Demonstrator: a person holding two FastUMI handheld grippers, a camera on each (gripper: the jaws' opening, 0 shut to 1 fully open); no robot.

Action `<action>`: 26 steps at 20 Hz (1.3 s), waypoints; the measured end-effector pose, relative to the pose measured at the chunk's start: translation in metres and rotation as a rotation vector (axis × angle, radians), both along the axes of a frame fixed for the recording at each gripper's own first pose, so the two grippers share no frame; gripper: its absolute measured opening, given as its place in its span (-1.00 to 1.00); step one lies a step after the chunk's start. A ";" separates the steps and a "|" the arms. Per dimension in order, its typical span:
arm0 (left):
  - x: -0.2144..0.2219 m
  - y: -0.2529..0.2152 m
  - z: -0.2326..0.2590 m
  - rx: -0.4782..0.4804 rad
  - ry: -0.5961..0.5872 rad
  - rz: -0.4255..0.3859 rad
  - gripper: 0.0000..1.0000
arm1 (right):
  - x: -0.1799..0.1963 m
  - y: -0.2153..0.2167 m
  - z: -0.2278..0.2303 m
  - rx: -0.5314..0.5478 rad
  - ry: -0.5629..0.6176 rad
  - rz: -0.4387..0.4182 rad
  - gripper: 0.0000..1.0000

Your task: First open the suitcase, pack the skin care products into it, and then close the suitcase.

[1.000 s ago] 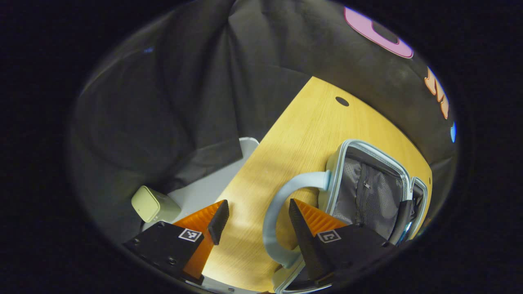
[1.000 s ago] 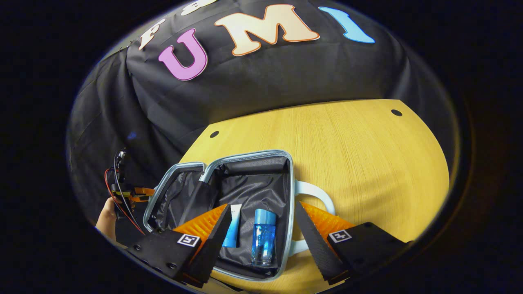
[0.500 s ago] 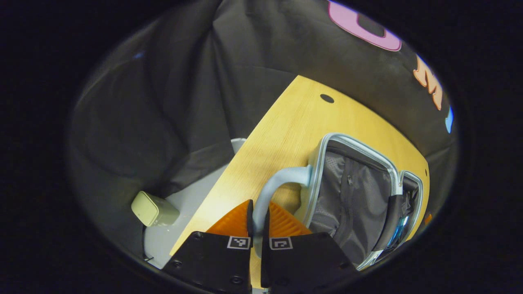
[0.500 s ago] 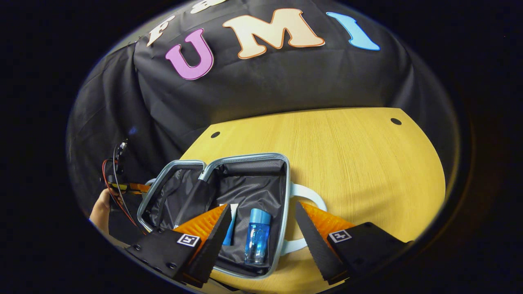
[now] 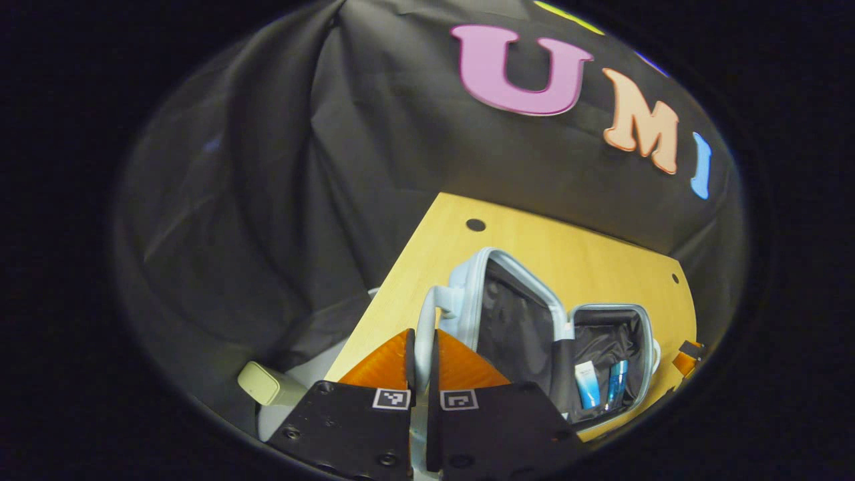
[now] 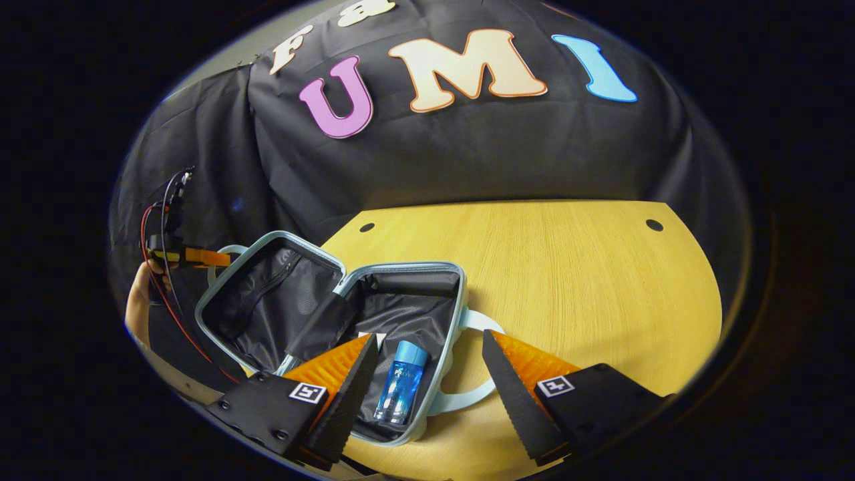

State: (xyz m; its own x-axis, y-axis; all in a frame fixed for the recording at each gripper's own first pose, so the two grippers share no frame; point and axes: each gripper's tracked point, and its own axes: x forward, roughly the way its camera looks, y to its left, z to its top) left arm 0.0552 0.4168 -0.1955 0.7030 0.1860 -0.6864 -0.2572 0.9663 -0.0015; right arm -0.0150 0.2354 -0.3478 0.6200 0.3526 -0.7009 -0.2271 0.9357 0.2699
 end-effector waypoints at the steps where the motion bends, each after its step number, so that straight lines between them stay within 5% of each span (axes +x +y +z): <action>1: 0.000 -0.011 0.011 0.017 -0.010 -0.017 -0.96 | -0.002 -0.006 0.002 0.005 -0.001 0.003 0.96; 8: 0.005 -0.106 0.074 0.045 -0.103 -0.147 -0.96 | -0.011 -0.044 0.012 0.046 -0.015 -0.002 0.97; 13: 0.011 -0.181 0.094 -0.037 -0.191 -0.247 -0.96 | -0.018 -0.069 0.017 0.054 -0.022 -0.010 0.97; 26: 0.023 -0.366 0.053 -0.327 -0.154 -0.501 -0.92 | -0.028 -0.132 0.028 0.039 -0.035 -0.084 0.97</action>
